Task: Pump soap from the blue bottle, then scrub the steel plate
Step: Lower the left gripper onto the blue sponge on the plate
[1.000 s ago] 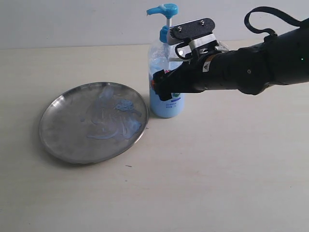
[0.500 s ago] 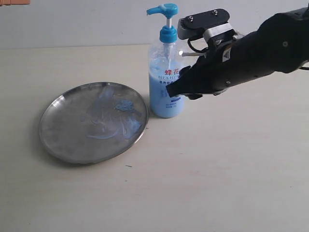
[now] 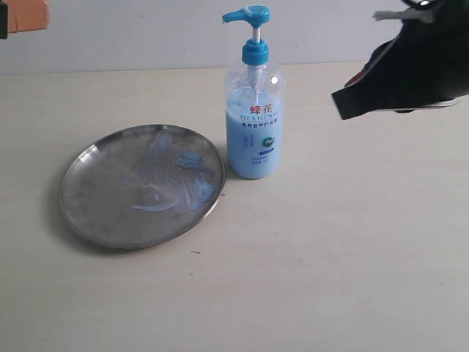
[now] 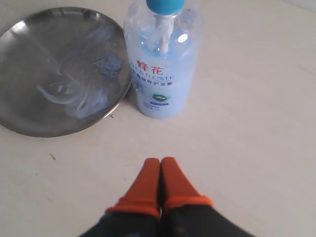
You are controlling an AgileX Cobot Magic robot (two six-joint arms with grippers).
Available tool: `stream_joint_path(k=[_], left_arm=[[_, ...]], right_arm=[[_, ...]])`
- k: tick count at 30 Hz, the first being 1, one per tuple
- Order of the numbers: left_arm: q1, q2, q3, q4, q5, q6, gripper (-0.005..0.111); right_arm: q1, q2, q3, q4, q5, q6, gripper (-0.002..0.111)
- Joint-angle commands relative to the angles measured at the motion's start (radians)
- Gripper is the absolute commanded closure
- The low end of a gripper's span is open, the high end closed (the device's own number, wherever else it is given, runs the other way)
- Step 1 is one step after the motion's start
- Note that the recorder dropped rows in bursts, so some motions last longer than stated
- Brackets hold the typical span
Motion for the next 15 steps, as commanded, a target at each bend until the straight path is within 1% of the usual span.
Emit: stream_joint_path(k=[1,6,15], left_arm=[[-0.042,0.011,0.011,-0.012,-0.005,0.047,0.107],[-0.061,0.068,0.014,-0.012,0.009,0.067,0.107],[-0.062,0.258,0.014,-0.014,0.002,0.105,0.107]], right_arm=[[0.001,-0.147,0.0,-0.012,0.055,-0.002,0.108],[0.001,-0.308,0.02,-0.012,0.055,-0.002,0.108],[0.001,-0.538,0.172,-0.012,-0.016,-0.002,0.108]])
